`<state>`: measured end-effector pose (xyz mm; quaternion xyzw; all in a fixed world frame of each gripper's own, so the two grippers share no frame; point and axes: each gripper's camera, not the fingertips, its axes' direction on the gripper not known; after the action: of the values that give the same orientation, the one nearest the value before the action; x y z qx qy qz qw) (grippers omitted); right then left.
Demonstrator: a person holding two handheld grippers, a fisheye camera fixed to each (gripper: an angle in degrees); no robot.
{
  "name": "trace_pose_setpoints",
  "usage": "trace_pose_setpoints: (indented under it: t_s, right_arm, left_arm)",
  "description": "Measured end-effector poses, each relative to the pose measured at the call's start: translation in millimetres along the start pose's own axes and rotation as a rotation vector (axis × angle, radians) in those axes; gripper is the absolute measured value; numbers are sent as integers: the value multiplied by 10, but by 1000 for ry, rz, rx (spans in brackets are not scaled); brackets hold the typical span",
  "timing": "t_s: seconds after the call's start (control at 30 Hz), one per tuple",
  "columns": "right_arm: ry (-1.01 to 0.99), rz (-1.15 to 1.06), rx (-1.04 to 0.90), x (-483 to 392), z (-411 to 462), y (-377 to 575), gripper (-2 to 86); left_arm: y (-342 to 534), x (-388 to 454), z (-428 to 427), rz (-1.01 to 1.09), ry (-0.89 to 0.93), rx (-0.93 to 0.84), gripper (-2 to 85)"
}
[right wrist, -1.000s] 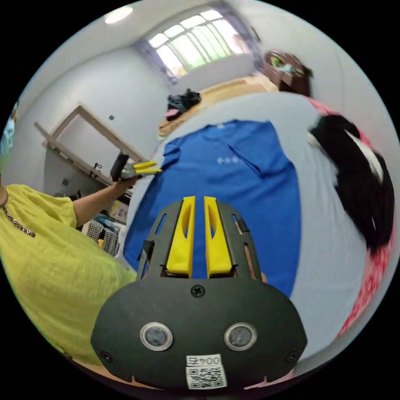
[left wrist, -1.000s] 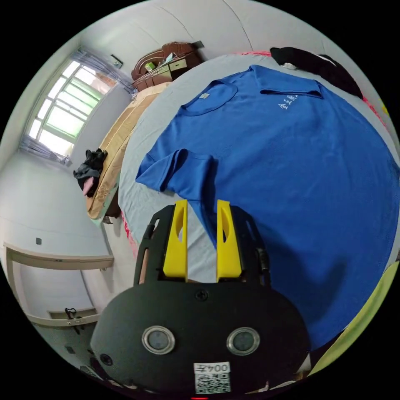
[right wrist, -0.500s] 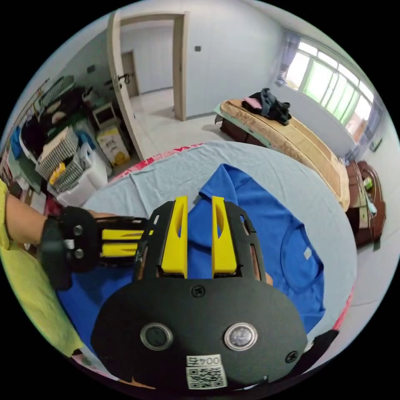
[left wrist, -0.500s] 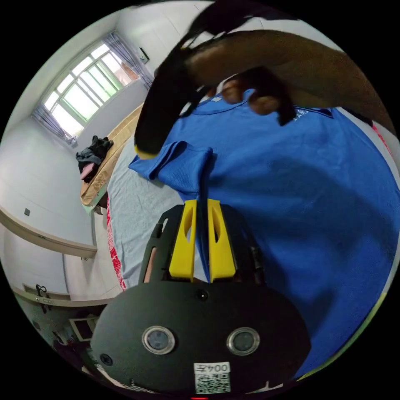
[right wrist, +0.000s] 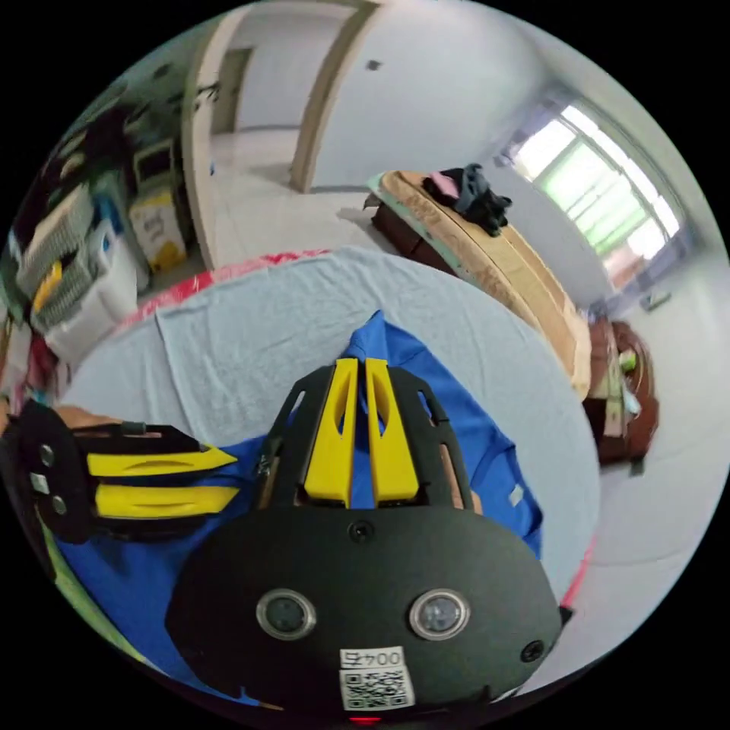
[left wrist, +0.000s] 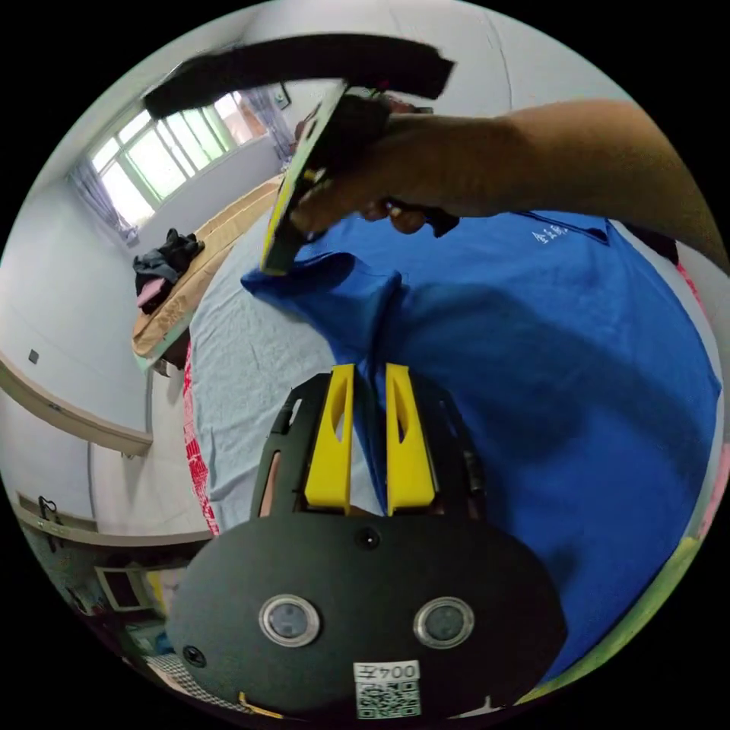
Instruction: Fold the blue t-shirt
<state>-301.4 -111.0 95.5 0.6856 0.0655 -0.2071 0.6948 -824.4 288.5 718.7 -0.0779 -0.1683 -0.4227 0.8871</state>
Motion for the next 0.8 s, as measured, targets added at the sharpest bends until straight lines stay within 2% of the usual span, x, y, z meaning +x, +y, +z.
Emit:
trace_pose_setpoints:
  t_s: [0.17,0.27,0.37,0.5,0.63,0.8]
  right_arm:
    - [-316,492,127,1221,-100,731,16]
    - [-461,625,193,1635,37,1246,25]
    - [-482,718,146,1875,303,1549,34]
    - [-504,796,48,2057,647,1801,49]
    - [-480,821,55,2101,594,2108,62]
    - [-442,590,49,1537,305,1987,64]
  left_arm:
    - [92,-363,21,-74,120,-8,73]
    - [141,-480,19,-54,140,-1,71]
    - [175,-613,16,-28,176,-4,71]
    - [245,-841,7,-10,244,-4,79]
    - [311,-983,-17,38,276,-11,88]
    - [375,-1143,-142,21,287,14,84]
